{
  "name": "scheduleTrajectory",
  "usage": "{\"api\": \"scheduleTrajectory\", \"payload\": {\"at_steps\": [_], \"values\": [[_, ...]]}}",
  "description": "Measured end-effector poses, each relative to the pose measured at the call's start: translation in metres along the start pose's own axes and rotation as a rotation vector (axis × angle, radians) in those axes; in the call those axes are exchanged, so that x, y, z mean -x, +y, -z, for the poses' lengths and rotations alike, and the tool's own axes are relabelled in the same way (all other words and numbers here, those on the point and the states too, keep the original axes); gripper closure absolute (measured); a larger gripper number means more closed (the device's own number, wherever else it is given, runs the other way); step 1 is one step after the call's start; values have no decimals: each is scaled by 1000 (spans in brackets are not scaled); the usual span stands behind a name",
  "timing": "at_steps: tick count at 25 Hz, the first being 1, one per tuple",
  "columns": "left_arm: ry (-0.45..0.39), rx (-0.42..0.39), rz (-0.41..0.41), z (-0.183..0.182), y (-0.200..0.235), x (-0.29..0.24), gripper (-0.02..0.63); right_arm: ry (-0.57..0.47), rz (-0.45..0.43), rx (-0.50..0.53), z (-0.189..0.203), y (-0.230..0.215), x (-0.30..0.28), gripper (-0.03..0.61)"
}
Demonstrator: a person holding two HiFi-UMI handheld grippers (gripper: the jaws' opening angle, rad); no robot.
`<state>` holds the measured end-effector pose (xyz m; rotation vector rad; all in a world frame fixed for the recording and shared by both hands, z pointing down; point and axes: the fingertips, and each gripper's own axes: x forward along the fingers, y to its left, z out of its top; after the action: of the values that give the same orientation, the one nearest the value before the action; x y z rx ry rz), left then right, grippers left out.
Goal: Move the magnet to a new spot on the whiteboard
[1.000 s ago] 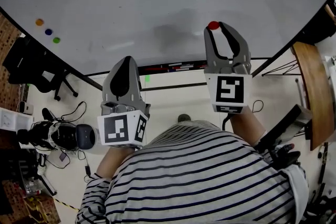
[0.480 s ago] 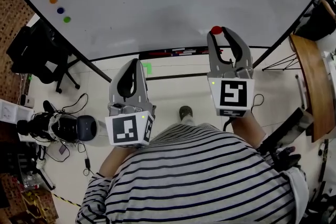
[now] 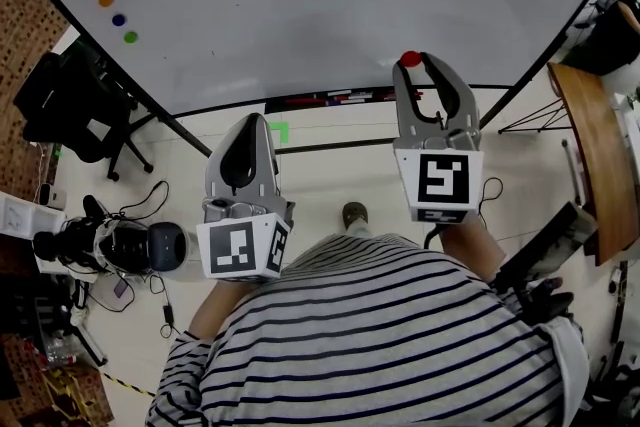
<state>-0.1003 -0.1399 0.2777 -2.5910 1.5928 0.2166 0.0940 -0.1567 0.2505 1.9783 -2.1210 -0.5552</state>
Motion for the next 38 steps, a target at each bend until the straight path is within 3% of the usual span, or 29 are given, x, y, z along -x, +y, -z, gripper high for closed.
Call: {"api": "scheduleTrajectory", "payload": {"at_steps": [13,32,38], "values": [[-14,-4,6,-4,-3,-15,598,9,6,15,4,-12,-13,456],[-24,-17,-95,0,27,-145,598,-35,-12,19,19,-77,-171,456],[-18,-23,-117,4,34,-160,598,-34,-20,12,24,-78,-186,456]]}}
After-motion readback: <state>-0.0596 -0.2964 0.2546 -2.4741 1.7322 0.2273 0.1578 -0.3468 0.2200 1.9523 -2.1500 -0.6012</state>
